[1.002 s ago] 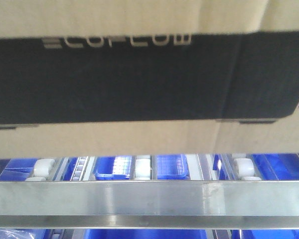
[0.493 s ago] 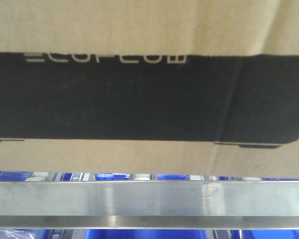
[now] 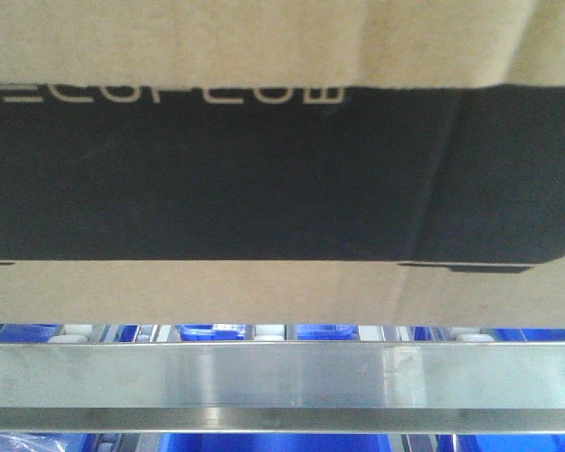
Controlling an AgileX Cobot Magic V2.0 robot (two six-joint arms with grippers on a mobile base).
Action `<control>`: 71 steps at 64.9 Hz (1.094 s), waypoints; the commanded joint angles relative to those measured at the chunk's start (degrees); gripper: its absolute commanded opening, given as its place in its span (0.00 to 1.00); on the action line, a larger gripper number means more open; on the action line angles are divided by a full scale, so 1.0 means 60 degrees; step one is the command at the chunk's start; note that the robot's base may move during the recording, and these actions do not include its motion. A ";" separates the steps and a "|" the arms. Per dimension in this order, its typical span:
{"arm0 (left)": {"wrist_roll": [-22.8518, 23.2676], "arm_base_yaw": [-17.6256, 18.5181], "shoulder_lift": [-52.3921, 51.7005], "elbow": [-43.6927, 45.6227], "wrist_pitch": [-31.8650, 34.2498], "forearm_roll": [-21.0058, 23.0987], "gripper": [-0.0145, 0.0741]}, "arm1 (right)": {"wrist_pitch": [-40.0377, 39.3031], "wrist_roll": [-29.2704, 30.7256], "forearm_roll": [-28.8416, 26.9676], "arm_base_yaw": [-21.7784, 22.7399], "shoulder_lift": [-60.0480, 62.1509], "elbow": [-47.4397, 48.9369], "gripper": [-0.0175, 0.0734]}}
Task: Grab box from left shelf to table start
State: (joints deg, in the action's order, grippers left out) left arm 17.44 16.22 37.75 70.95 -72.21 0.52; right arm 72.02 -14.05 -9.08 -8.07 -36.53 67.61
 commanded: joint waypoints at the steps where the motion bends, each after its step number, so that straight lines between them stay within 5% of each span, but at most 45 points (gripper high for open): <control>1: 0.0422 0.0024 -0.0232 0.0337 -0.0467 -0.0086 0.05 | 0.0701 0.0026 0.0724 0.0045 0.0129 0.0281 0.25; 71: 0.0422 0.0024 -0.0763 0.0256 -0.0450 -0.0012 0.05 | 0.0691 0.0026 0.0694 0.0045 0.0150 0.0281 0.25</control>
State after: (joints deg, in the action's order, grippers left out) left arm 17.34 16.22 33.73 70.15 -72.21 0.60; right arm 72.02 -13.95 -10.08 -8.07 -35.52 67.61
